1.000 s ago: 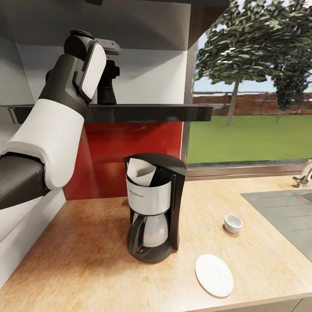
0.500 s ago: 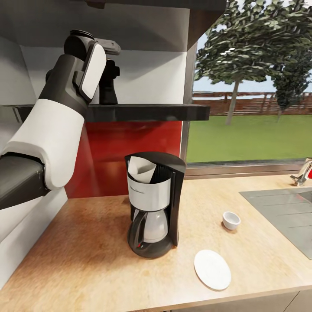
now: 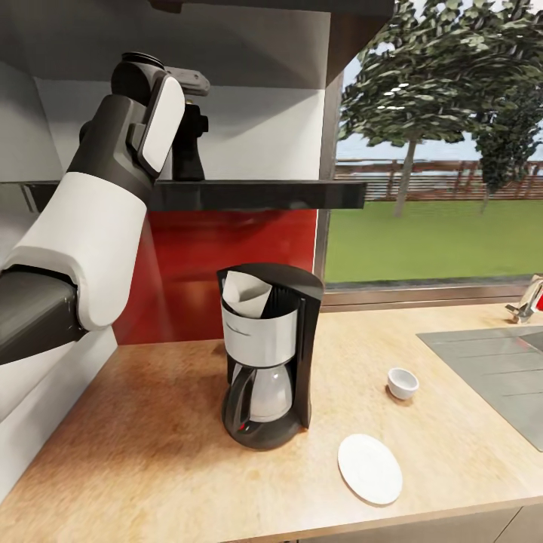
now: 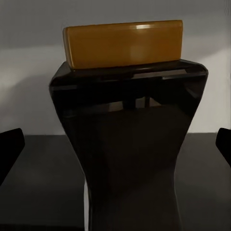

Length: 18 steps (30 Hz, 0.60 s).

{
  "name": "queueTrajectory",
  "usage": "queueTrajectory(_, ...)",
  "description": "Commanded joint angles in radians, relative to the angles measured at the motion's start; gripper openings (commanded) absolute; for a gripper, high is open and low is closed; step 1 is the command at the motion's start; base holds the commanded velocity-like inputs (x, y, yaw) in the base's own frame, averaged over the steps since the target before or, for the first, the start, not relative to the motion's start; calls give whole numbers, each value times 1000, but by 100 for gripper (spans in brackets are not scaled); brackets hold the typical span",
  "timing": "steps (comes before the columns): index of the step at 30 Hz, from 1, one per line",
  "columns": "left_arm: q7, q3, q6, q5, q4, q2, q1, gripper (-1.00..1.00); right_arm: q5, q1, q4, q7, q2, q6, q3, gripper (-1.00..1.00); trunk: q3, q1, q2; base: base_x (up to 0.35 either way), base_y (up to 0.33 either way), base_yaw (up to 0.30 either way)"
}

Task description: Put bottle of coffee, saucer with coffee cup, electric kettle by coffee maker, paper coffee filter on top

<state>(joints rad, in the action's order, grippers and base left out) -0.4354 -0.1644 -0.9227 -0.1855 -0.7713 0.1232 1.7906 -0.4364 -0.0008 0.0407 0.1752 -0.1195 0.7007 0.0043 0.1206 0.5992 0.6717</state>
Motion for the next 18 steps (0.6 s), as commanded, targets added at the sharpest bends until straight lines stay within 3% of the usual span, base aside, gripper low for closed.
queueTrajectory(1,-9,-3,-2,-10,0,0,1,100,-11,0,1,9,0,0,0,100,2,0,1,0,0,0)
queueTrajectory(18,-8,-3,-2,-12,-2,0,1,100,-11,0,1,10,0,0,0,100,30,35,64,0,0,0)
